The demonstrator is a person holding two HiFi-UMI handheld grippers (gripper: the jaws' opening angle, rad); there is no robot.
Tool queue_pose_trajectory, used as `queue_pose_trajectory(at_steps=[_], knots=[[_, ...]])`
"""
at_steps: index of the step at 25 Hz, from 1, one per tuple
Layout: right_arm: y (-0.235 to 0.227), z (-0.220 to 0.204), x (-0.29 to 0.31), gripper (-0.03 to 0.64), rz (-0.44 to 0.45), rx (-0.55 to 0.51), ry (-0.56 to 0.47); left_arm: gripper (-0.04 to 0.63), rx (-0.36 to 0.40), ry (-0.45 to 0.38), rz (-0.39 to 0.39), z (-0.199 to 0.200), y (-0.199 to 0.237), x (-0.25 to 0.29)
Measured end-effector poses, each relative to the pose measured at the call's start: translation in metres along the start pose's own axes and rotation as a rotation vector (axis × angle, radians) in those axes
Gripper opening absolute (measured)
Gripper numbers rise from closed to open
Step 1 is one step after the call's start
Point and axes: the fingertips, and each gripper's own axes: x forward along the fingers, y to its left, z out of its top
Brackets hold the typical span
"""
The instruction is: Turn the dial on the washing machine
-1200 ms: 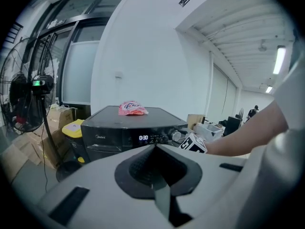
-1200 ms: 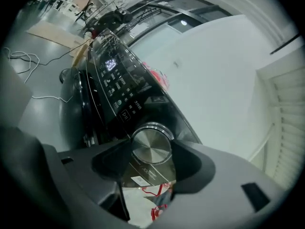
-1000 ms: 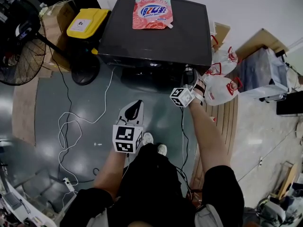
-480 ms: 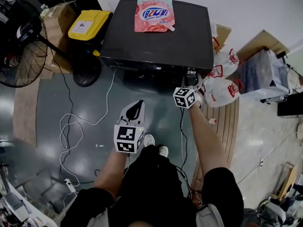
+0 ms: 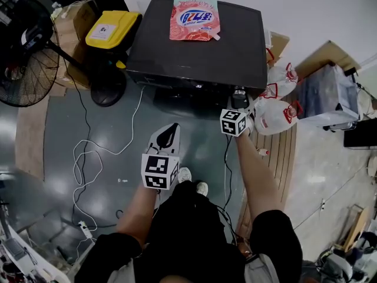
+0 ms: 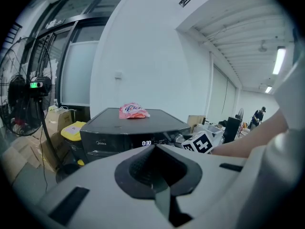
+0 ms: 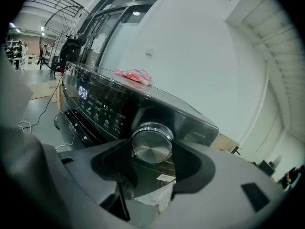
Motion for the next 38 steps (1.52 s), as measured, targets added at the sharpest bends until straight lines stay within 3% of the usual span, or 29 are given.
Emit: queue_pose_trajectory(at_steps=[4,16,26,30,38], knots=[[-0.0009,0.0013,-0.0008,0.272,0.013,0.039,0.004,0.012,0.002,-0.001,-0.008,0.0018,-0.0004,0.0025],[-0.005,-0.0005,0.0035,0.272,0.124,0.337,-0.016,0.012,0.005,-0.003,-0.007,0.0025,0.0023,0.0042],[-0.0069,-0.0015,0.0029,0.272,0.136,0.362,-0.014,0.012,0.009,0.0,-0.008,0.0034,0.0,0.0038],[-0.0075,-0.0015,0.0026,0.272,0.166,0.444,-0.015,0.012,0.009,0.0,-0.01,0.0023,0.0005,0.0039],[-0.0069,-0.0012,0.0022,0.273,0.199,0.51,-0.021,0.012,0.013,0.001,-0.016,0.0027,0.0015,0.0038]])
